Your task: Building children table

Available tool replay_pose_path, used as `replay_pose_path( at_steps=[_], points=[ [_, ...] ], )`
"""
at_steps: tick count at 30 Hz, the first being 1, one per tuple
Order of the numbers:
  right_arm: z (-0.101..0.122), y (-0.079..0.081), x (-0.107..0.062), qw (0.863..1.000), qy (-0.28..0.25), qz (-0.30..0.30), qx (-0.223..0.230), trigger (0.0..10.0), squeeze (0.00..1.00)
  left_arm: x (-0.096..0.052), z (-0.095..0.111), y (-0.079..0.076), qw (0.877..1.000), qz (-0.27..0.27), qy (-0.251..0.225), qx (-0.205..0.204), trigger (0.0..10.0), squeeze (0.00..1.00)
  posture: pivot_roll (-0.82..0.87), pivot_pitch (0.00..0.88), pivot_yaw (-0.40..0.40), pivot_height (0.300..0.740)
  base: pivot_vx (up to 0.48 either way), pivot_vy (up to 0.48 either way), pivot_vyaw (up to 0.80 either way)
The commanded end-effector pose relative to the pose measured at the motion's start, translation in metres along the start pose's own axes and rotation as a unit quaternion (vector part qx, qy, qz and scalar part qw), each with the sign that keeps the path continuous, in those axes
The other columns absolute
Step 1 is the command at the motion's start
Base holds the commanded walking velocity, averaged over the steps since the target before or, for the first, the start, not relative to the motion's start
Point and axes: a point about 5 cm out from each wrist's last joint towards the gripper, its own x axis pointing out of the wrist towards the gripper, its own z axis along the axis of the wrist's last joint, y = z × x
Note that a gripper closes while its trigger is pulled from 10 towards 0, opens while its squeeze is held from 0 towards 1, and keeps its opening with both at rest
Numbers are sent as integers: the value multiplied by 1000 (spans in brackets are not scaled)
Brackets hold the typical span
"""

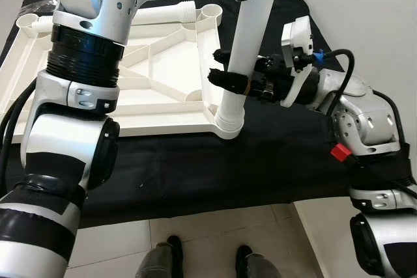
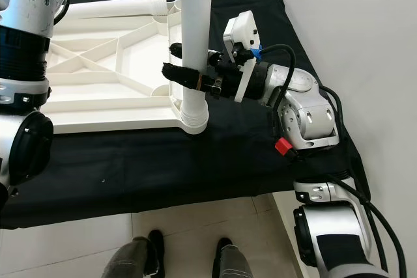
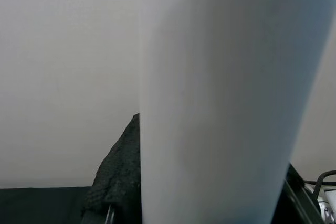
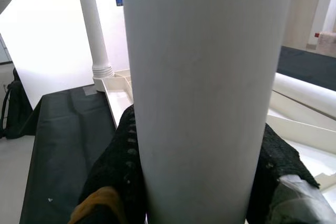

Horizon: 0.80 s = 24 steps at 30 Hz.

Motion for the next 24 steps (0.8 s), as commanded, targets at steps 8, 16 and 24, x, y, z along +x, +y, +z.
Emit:
replay_pose_path(
  at_steps=[8, 16, 24],
  points=[
    [-8, 4, 2, 1000, -19, -15, 5, 0, 0, 2, 2, -3, 1000, -1, -23, 2, 10000, 1000, 51, 298, 12, 740, 0, 0, 0],
    [-31, 25, 4, 983, 24, -182, 12, 0, 0, -27, 14, -13, 999, -38, -34, -6, 10000, 0, 27, 303, 5, 740, 0, 0, 0],
    [-84, 63, 1, 893, 179, -414, 14, 0, 0, -57, 31, -26, 998, -29, -54, 2, 10000, 0, 3, 308, 5, 740, 0, 0, 0]
  ],
)
